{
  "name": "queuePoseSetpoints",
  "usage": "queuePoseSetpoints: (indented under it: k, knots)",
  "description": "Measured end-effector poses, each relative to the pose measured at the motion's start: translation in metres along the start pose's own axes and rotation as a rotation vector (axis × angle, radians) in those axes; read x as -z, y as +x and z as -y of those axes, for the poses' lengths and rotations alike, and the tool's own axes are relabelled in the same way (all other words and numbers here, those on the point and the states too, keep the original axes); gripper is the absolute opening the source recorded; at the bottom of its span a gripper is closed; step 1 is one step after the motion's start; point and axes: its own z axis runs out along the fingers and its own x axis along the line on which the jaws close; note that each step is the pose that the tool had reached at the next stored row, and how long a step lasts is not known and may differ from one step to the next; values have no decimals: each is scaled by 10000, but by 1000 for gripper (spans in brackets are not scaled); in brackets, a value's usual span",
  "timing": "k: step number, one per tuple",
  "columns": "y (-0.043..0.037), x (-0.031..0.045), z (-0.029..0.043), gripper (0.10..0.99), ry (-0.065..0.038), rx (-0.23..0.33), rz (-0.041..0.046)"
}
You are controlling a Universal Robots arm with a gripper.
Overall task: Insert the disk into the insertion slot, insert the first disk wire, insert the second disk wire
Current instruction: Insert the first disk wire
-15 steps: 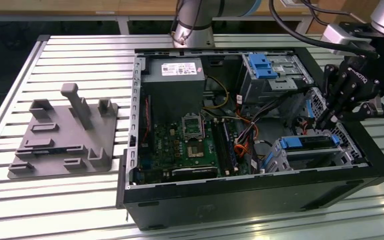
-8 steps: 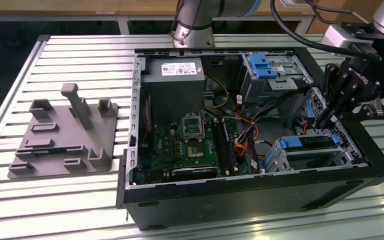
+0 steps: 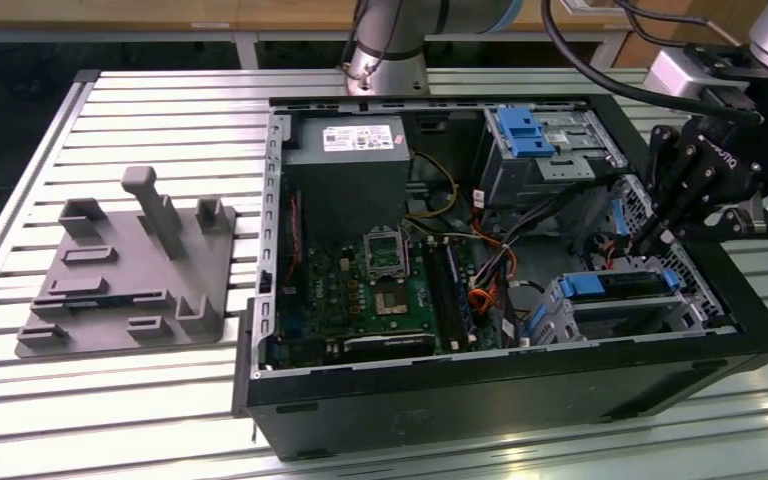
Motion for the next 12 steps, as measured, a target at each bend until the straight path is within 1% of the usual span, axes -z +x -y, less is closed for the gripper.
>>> queuePoseSetpoints:
  k: [6,10,12]
  knots:
    - [13,-1,1,165,1,22,-10]
    - [35,-2,2,165,7,99,-61]
    - [60,-4,3,165,8,126,-72]
